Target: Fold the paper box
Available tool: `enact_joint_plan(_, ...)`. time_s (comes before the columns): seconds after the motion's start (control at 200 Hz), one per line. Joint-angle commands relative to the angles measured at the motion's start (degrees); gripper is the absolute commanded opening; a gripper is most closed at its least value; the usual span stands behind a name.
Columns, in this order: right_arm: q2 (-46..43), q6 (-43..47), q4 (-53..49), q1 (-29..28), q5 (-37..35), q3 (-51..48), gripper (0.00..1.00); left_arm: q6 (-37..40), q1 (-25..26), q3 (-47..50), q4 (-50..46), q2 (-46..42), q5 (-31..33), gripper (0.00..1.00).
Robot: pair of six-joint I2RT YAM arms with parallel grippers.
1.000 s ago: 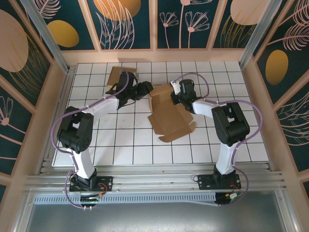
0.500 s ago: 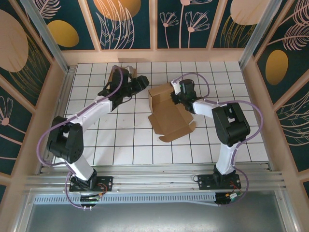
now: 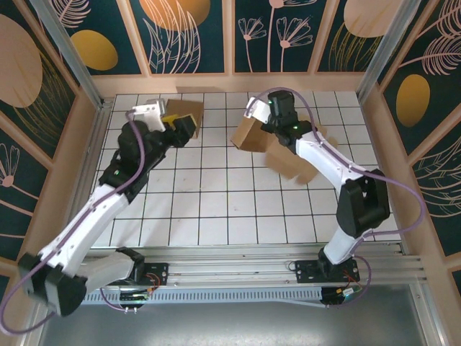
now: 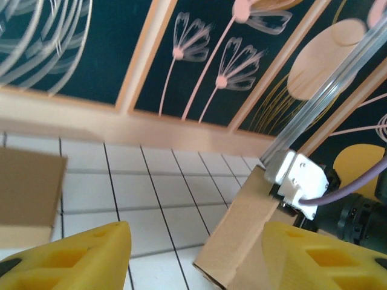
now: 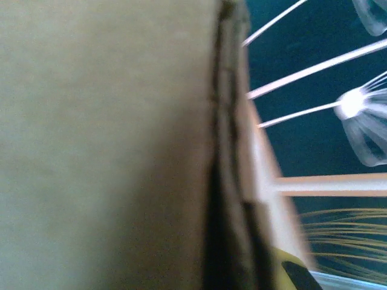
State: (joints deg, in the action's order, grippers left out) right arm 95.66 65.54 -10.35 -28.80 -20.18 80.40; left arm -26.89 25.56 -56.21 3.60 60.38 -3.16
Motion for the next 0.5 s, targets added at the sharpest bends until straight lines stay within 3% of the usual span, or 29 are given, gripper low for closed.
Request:
enact_joint_plan(0.0,1.47,29.11,-12.73,-5.39,-15.90,0.32,0.00,8.58,0.28,5.41,2.59,-5.32,3.54,0.59)
enact_joint_plan(0.075,3.92,31.69,-18.07,-8.87,-14.26,0.85,0.00,9.35,0.28,8.94,4.30,-8.93,5.69,0.59)
enact_joint_plan(0.21,7.48,35.91,-12.39,-14.93,-13.07,-4.27,0.00,10.00,0.28,13.49,5.72,-13.35,8.68,0.59)
enact_joint_plan(0.355,9.16,36.33,-6.70,-21.66,-10.48,-7.65,0.15,9.33,0.33,15.14,5.12,-14.42,8.54,0.58)
enact_joint_plan(0.496,4.45,35.97,-4.14,-23.38,-8.14,-9.93,0.31,11.34,0.31,15.47,4.71,-14.09,5.28,0.58)
